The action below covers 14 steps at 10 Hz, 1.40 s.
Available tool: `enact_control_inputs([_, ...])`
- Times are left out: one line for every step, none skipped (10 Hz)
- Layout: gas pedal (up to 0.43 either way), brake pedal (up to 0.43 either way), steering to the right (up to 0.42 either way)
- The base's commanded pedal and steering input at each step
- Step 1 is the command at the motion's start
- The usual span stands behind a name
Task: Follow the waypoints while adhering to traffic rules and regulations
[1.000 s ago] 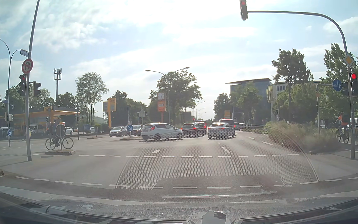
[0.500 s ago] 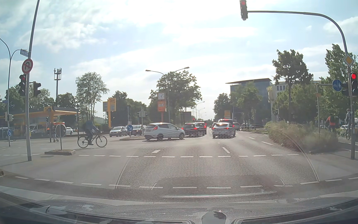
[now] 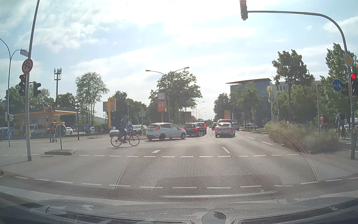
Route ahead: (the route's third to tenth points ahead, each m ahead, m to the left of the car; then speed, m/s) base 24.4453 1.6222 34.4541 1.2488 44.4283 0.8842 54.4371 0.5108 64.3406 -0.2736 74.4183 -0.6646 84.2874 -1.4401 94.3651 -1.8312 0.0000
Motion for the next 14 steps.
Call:
enact_control_inputs([0.000,0.213,-0.009])
enact_control_inputs([0.000,0.213,-0.009])
enact_control_inputs([0.000,0.213,-0.009])
enact_control_inputs([0.000,0.213,-0.009])
enact_control_inputs([0.000,0.213,-0.009])
enact_control_inputs([0.000,0.213,-0.009])
enact_control_inputs([0.000,0.213,-0.009])
enact_control_inputs([0.000,0.213,-0.009])
enact_control_inputs([0.000,0.213,-0.009])
enact_control_inputs([0.000,0.213,-0.009])
enact_control_inputs([0.000,0.213,-0.009])
enact_control_inputs([0.000,0.213,-0.009])
enact_control_inputs([0.000,0.213,-0.009])
enact_control_inputs([0.000,0.213,-0.009])
